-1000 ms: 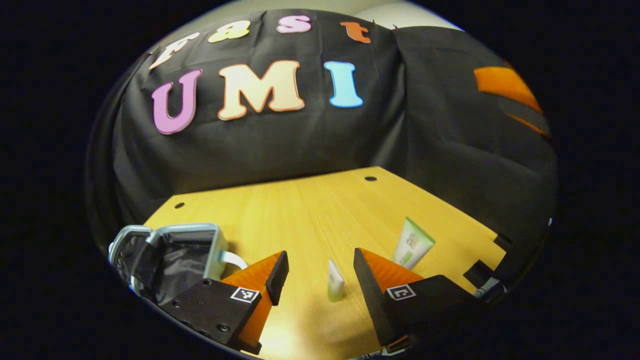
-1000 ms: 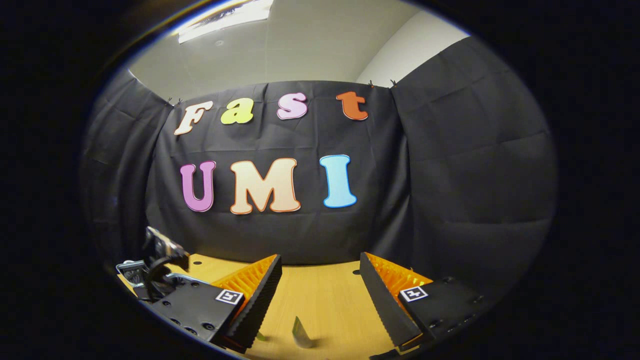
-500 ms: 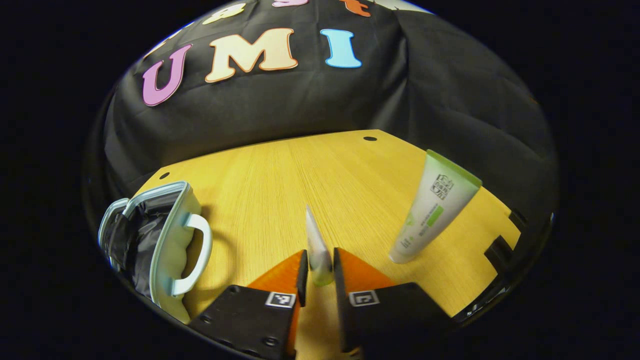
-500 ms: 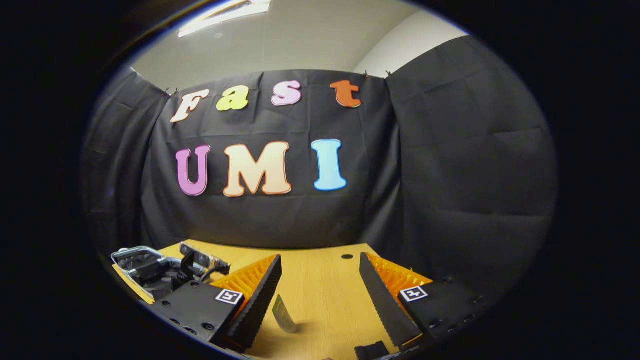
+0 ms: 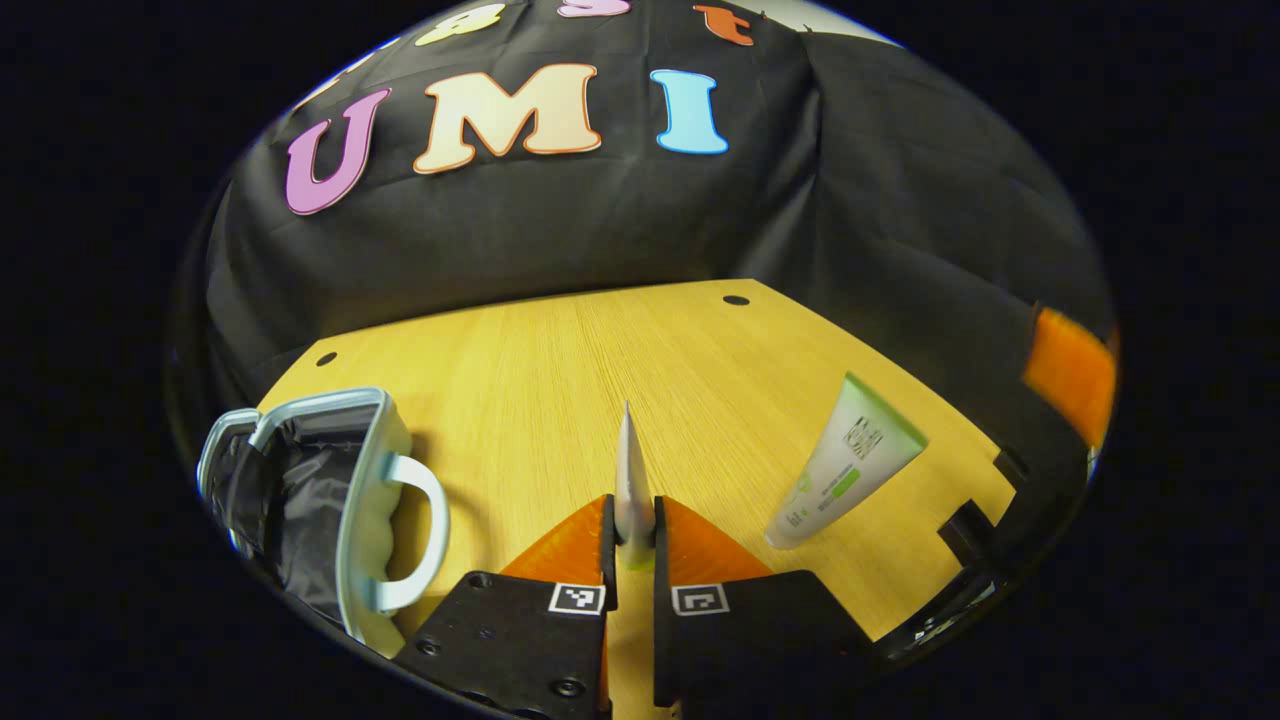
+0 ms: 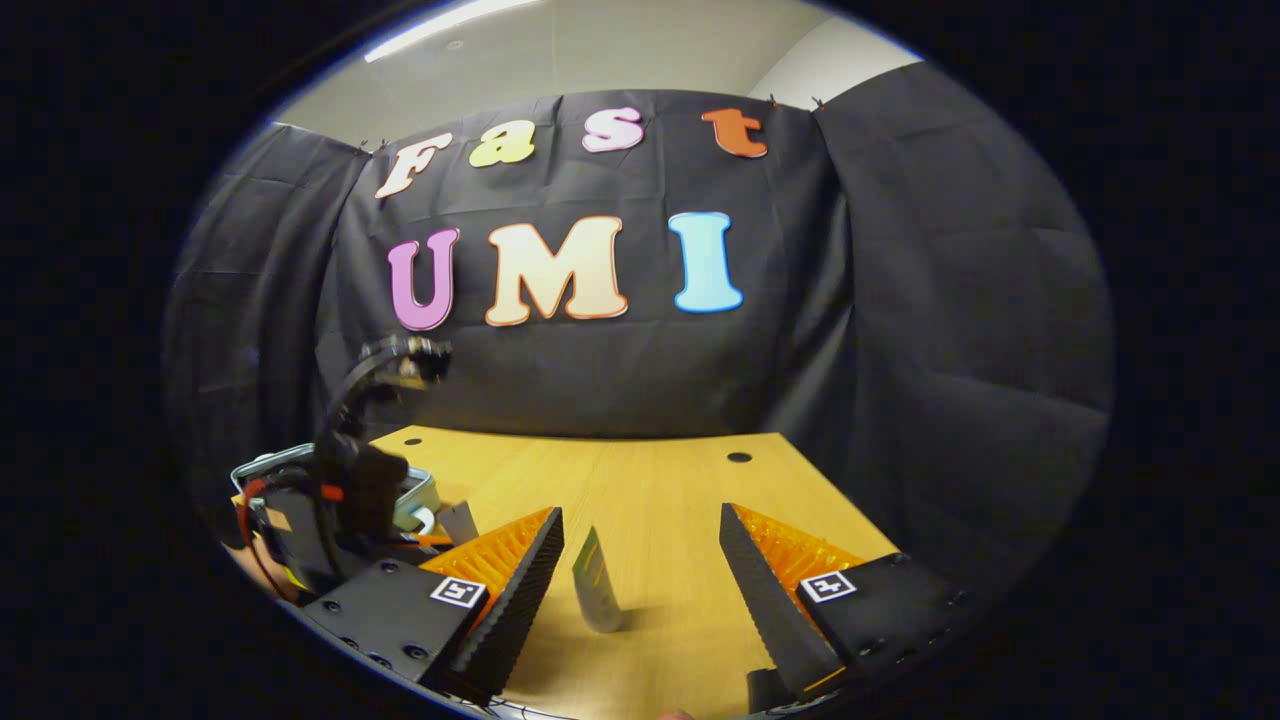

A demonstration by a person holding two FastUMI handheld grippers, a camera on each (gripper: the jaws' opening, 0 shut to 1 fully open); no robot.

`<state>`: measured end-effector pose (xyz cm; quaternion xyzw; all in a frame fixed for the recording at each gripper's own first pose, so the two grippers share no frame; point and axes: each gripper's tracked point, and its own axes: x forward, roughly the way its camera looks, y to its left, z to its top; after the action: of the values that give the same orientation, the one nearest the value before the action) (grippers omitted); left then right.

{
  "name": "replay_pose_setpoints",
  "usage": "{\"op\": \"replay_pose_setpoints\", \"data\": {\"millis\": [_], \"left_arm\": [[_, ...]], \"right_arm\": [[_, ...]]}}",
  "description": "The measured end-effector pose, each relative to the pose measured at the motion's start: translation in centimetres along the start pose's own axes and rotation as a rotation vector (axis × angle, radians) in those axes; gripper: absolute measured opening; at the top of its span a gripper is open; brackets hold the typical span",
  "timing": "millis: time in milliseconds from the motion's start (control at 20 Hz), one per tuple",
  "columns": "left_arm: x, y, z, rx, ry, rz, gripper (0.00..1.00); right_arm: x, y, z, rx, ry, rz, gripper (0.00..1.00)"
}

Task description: First open the suitcase, pack the skin care products into it, and then close the suitcase.

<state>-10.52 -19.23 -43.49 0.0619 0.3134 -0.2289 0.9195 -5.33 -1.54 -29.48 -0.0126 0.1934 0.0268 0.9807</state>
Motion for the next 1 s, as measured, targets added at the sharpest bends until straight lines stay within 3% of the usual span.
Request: {"op": "replay_pose_setpoints", "data": {"millis": [300,500,600,700,750,800,850,1000], "left_arm": [[-5.0,2.1,3.5,0.001,-0.049,0.052,0.10],[-7.4,4.3,4.4,-0.034,-0.071,0.116,0.10],[-8.1,5.7,4.3,-0.045,-0.062,0.160,0.10],[-8.6,7.1,4.0,-0.057,-0.055,0.198,0.10],[-8.8,7.7,3.9,-0.067,-0.051,0.211,0.10],[-9.0,8.3,3.8,-0.077,-0.050,0.222,0.10],[-9.3,8.9,3.6,-0.084,-0.046,0.233,0.10],[-10.2,11.7,2.9,-0.104,-0.021,0.282,0.10]], "right_arm": [[4.1,2.4,-6.7,-0.029,0.125,0.056,0.98],[6.8,2.7,-11.8,0.002,0.252,0.050,0.98],[7.6,1.8,-13.1,0.016,0.296,0.016,0.92],[7.9,1.8,-14.1,0.040,0.339,0.019,0.57],[8.2,1.8,-14.8,0.034,0.369,0.023,0.51],[8.3,1.9,-15.3,0.036,0.392,0.038,0.38],[8.2,2.1,-14.9,0.034,0.384,0.053,0.43],[8.1,2.6,-14.2,0.054,0.418,0.091,0.27]]}}
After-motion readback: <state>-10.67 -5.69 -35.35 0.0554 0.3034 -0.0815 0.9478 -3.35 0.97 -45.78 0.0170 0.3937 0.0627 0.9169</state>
